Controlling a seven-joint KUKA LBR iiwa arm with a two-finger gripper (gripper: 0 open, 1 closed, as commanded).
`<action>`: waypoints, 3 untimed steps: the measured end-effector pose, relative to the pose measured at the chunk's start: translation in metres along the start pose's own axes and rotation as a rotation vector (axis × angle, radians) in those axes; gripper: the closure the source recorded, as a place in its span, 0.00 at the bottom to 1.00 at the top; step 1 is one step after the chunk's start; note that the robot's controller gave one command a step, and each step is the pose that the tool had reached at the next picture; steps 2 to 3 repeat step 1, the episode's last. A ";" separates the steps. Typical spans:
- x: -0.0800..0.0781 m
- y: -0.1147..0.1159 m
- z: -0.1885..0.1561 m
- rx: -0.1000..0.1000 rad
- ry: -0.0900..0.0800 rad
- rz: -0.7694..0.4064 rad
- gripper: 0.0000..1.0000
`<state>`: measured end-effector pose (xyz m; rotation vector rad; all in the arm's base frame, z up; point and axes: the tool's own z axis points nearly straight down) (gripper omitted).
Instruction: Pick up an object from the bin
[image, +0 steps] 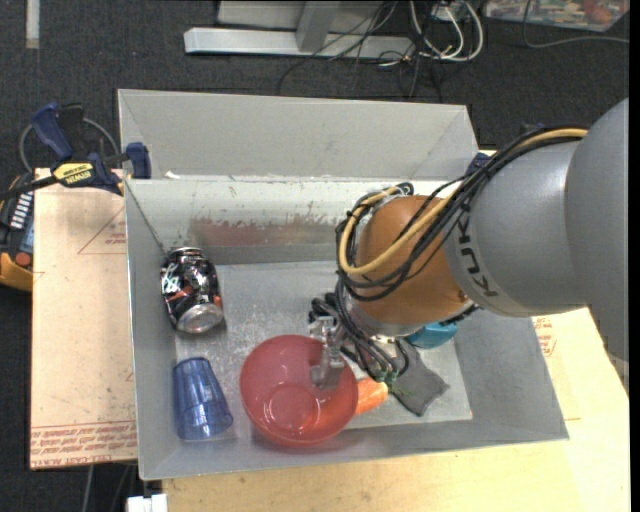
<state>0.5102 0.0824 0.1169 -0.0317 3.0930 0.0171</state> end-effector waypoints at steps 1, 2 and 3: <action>0.001 0.001 -0.015 0.000 0.008 -0.003 1.00; 0.001 0.001 -0.015 0.000 0.008 -0.003 1.00; 0.001 0.001 -0.015 0.000 0.008 -0.003 1.00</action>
Offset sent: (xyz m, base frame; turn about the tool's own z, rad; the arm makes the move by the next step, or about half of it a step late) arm 0.0000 0.0001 0.0227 0.0000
